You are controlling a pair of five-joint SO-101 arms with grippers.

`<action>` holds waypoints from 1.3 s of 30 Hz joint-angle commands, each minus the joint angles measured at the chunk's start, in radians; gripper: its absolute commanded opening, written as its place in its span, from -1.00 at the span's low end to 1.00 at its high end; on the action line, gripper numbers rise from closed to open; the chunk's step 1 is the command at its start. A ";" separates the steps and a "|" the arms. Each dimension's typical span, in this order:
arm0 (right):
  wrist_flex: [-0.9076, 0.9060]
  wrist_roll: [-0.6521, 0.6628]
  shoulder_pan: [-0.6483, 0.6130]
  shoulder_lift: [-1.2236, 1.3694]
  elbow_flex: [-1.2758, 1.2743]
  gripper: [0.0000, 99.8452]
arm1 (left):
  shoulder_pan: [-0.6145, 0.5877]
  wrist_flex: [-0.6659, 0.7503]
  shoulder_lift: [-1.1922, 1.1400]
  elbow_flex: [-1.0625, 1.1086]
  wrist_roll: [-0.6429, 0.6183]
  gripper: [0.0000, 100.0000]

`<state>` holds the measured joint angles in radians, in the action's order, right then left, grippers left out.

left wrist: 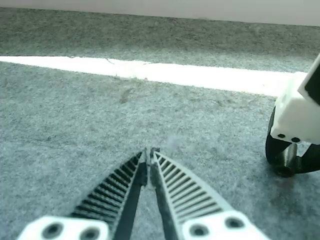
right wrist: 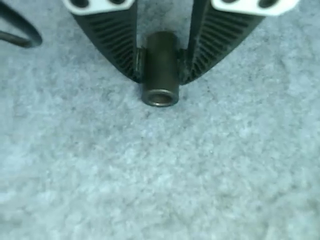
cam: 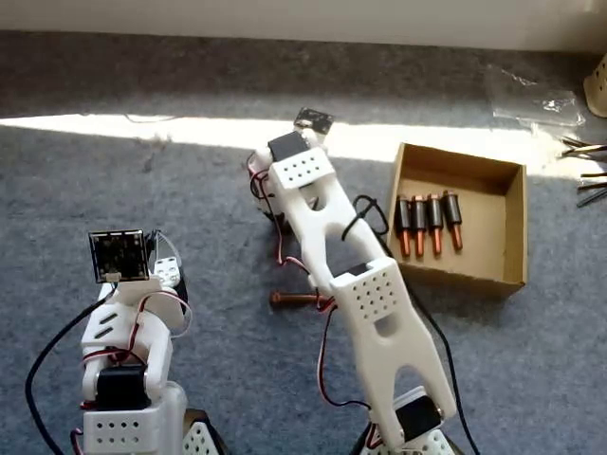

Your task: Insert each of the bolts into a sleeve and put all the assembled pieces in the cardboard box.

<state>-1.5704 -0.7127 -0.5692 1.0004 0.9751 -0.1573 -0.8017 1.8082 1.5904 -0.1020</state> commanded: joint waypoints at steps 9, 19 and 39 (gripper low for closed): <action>-0.165 0.275 0.002 -0.007 0.282 -0.97 | -0.007 0.026 0.010 -0.007 0.002 -0.93; -0.194 0.526 0.007 -0.008 0.582 -0.97 | -0.007 0.026 0.010 -0.007 0.002 -0.93; -0.194 0.678 0.097 -0.168 0.765 -0.99 | -0.008 0.026 0.010 -0.007 0.003 -0.93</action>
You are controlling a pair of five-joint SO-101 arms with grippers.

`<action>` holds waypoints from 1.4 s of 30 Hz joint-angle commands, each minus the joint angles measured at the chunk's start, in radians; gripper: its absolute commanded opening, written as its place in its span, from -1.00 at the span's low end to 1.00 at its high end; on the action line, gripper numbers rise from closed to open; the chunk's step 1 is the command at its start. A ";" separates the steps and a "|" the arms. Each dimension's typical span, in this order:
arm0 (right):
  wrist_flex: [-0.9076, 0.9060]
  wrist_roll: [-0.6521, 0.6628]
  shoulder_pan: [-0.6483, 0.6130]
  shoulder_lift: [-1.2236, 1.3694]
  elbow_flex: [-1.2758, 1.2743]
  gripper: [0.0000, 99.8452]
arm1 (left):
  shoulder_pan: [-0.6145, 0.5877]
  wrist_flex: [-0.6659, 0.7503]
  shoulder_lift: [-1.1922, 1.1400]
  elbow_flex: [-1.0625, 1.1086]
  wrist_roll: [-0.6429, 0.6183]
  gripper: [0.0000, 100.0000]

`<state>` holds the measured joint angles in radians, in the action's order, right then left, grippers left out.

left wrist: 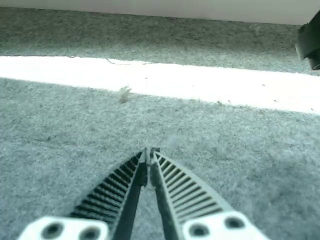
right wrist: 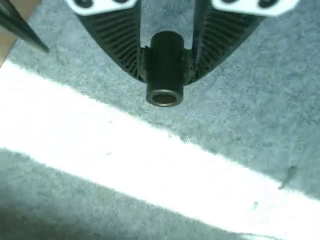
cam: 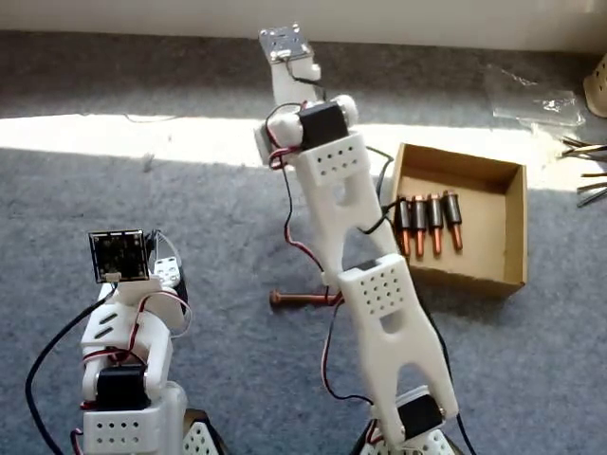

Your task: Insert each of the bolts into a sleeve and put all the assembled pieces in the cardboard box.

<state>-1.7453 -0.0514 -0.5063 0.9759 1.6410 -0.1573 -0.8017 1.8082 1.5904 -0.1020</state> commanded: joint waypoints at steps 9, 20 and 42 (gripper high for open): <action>-0.018 0.115 0.053 -0.424 -0.087 -0.99 | -0.008 0.026 0.010 -0.007 0.003 -0.93; -0.018 0.176 0.054 -0.823 -0.423 -0.99 | -0.008 0.026 0.010 -0.007 0.003 -0.93; -0.013 0.180 0.050 -1.570 -1.173 -0.99 | -0.007 0.026 0.010 -0.007 0.002 -0.93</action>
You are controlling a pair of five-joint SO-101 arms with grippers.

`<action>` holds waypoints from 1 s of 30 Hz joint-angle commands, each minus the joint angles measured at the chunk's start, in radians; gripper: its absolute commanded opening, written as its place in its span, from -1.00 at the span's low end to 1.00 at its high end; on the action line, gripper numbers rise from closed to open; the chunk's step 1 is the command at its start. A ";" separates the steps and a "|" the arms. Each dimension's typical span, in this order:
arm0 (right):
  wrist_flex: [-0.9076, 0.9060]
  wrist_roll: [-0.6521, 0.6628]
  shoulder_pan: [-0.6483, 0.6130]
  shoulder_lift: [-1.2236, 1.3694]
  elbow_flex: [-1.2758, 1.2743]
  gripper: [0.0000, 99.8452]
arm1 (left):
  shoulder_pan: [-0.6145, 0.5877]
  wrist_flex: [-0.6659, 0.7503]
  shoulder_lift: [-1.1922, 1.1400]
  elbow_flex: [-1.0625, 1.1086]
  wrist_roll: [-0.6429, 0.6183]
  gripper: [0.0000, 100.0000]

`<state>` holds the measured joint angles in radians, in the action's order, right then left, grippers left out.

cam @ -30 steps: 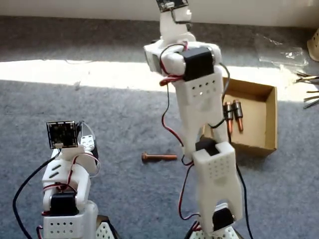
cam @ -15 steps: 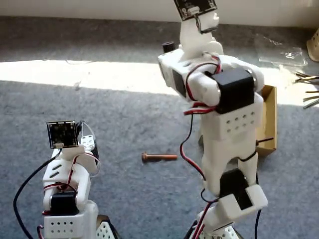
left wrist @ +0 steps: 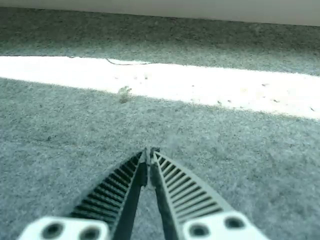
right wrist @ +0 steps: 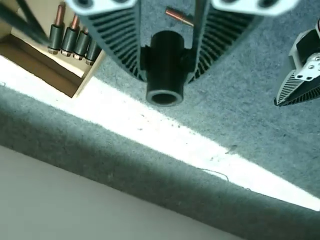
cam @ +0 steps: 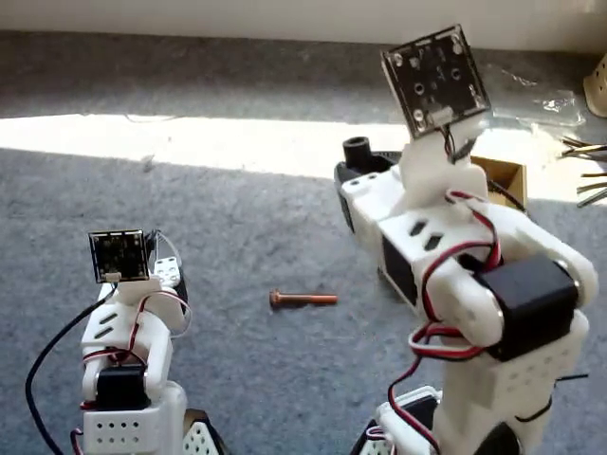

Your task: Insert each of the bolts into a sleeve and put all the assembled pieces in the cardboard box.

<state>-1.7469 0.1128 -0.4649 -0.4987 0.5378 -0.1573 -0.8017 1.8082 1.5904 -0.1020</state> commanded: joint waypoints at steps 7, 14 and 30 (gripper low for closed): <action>0.071 0.015 0.008 -0.294 -0.440 -0.99 | -0.007 0.026 0.010 -0.007 0.002 -0.93; 0.364 0.012 0.008 -0.529 -0.970 -0.99 | -0.007 0.026 0.010 -0.007 0.002 -0.93; 0.596 0.043 0.013 -1.092 -1.613 -0.99 | 0.030 0.026 0.010 -0.019 0.005 -0.93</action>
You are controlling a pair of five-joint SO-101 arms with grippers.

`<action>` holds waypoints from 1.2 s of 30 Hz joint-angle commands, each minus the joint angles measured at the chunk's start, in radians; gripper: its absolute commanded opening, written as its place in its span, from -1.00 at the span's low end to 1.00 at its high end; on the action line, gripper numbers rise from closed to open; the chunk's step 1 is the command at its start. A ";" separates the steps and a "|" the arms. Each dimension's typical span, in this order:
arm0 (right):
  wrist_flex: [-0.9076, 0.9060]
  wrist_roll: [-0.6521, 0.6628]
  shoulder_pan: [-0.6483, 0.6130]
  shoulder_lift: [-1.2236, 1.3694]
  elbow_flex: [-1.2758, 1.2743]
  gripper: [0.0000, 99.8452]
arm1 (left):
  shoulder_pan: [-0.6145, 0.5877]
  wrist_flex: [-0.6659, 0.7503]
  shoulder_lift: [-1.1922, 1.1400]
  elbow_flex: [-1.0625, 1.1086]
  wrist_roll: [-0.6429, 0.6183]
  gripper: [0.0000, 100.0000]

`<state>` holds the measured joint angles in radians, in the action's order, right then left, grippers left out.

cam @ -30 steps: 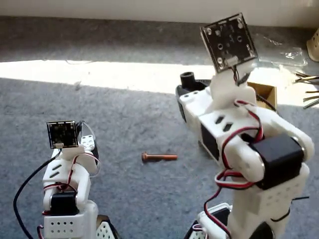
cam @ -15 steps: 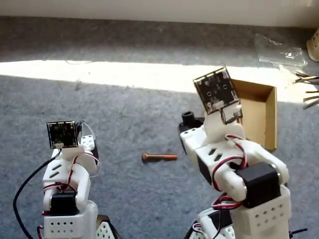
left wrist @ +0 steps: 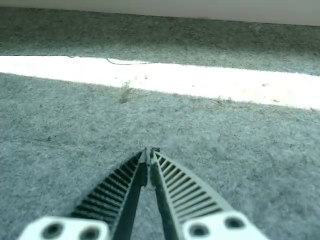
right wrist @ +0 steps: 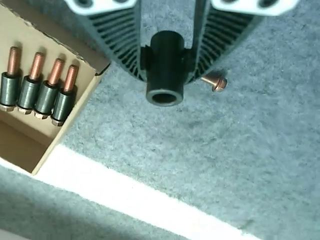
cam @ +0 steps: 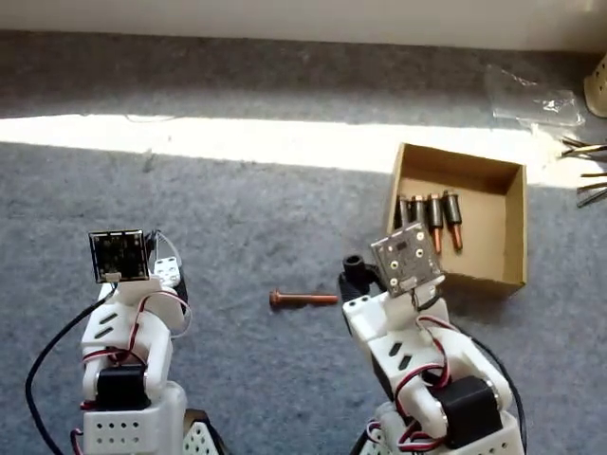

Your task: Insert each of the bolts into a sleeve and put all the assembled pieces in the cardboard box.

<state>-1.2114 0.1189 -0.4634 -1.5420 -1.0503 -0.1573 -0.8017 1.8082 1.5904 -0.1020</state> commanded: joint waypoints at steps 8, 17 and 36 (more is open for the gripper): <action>0.202 0.066 0.012 -0.062 -0.163 -0.99 | 0.220 0.018 0.010 -0.047 0.203 -0.93; 0.374 0.068 0.042 -0.064 -0.341 -0.99 | 0.363 -0.124 0.008 -0.219 0.210 -0.93; 0.384 0.064 0.094 -0.064 -0.378 -0.99 | 0.420 -0.137 -0.828 -0.704 0.043 -0.93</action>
<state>-0.8569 0.1772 -0.3821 -1.5957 -1.4277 0.2202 -0.9321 1.1607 0.9812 0.0575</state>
